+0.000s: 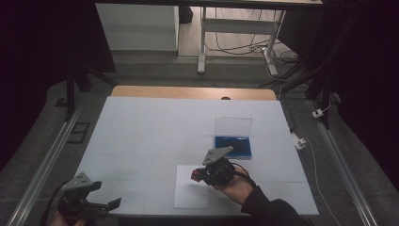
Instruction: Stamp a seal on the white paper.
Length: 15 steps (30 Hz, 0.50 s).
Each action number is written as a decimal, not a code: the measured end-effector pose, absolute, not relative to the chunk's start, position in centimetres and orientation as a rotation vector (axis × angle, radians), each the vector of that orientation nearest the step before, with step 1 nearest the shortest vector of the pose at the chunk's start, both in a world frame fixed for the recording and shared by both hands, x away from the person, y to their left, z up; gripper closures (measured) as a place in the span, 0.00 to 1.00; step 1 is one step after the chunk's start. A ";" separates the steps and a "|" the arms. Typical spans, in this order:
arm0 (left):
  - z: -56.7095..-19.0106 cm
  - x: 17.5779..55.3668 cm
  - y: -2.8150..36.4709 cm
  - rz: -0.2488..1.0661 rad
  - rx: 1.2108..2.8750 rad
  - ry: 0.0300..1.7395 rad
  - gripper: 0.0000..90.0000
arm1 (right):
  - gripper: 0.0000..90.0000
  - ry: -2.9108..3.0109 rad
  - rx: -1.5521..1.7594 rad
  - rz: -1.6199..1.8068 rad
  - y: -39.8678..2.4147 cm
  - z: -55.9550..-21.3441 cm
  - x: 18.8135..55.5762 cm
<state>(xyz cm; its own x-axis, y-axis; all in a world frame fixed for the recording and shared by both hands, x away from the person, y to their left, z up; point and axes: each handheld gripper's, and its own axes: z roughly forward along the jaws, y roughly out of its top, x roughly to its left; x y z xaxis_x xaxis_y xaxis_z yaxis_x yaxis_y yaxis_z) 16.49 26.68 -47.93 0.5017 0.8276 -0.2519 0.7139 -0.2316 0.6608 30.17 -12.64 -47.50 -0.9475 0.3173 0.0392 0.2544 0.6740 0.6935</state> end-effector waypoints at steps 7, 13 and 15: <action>-47.9 16.5 26.7 0.192 1.997 1.262 0.02 | 0.88 2.784 0.526 1.190 -13.7 -46.7 30.3; -47.9 16.5 26.7 0.192 1.996 1.261 0.02 | 0.88 2.769 0.528 1.240 -14.7 -46.1 30.3; -47.9 16.5 26.7 0.192 1.996 1.261 0.02 | 0.88 2.763 0.528 1.242 -15.0 -45.9 30.3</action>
<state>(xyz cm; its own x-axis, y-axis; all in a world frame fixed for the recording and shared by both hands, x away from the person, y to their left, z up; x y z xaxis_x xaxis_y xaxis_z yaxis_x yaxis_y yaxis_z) 16.48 26.71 -47.93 0.5024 0.8264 -0.2543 0.7130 -0.2296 0.6625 30.28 -15.03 -45.88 -0.9389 0.3349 0.0788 0.2813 0.6152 0.7365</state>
